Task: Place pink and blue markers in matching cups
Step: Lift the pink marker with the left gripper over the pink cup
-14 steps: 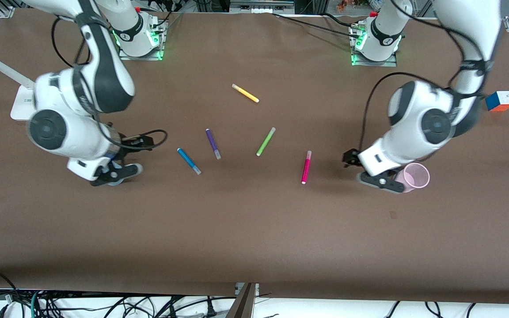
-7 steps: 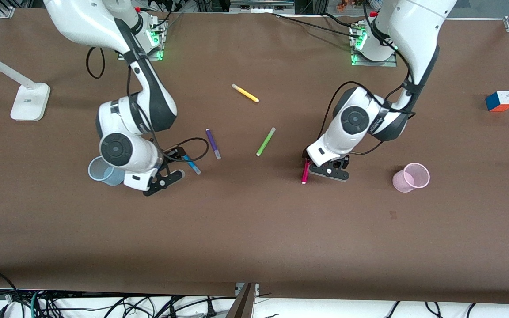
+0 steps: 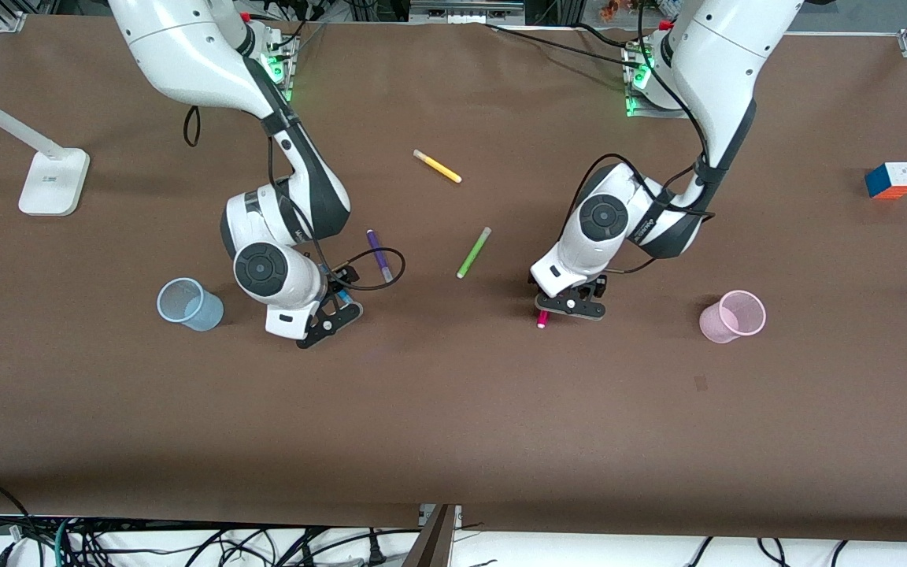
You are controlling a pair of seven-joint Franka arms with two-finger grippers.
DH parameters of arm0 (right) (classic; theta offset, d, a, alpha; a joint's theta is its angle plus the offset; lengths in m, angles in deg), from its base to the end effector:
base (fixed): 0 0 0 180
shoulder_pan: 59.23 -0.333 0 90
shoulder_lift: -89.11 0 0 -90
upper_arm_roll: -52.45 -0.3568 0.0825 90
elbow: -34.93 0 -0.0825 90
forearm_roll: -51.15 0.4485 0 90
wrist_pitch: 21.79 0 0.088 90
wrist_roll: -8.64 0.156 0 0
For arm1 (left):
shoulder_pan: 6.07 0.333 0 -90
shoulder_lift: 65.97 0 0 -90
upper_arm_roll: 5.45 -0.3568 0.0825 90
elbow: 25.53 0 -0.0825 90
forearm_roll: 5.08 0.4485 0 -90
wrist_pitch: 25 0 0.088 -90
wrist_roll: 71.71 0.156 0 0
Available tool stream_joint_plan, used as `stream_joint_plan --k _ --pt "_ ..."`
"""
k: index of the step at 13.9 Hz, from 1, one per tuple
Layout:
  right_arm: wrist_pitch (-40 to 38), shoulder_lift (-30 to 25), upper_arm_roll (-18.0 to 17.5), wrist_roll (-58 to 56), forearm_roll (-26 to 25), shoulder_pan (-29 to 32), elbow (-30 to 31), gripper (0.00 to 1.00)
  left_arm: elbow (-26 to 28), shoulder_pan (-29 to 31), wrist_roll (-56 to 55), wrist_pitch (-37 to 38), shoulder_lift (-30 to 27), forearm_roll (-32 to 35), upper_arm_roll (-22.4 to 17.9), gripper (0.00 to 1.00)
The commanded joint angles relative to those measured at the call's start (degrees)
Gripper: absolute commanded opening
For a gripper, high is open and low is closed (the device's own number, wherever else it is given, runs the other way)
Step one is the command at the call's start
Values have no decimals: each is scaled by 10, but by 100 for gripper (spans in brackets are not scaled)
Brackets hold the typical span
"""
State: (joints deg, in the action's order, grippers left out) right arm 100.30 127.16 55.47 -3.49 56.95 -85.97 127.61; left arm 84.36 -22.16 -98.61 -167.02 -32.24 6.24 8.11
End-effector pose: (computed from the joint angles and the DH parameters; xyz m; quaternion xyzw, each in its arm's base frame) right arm 0.6751 0.3092 0.1662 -0.9561 -0.2823 0.0766 0.0165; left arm 0.5986 -0.3358 0.1237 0.9965 -0.0831 -0.0043 0.0033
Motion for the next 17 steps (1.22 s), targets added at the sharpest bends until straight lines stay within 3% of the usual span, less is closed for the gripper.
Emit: stream_joint_plan --k 1,3,5,8,10,12,14,17 --pt "41 11 2 -11 7 -4 9 100 -3 -17 -31 -2 12 17 -5 61" --pt "60 20 1 -11 7 -15 10 100 -2 -17 -32 1 13 17 -5 35" --pt "61 26 1 -11 7 -16 14 100 0 -17 -32 2 16 17 -4 1" --pt "85 26 1 -11 7 -23 41 100 -4 -1 -24 37 -5 17 -4 0" --pt "90 24 1 -11 6 -24 51 99 -22 24 37 127 -37 6 0 0" --pt "91 24 2 -12 6 -25 51 77 -53 54 117 236 -73 -16 5 0" --pt "90 23 2 -12 5 -25 49 48 -110 83 198 354 -87 -17 5 0" --pt "91 23 2 -13 5 -27 48 21 -192 118 346 502 -82 -3 -5 0"
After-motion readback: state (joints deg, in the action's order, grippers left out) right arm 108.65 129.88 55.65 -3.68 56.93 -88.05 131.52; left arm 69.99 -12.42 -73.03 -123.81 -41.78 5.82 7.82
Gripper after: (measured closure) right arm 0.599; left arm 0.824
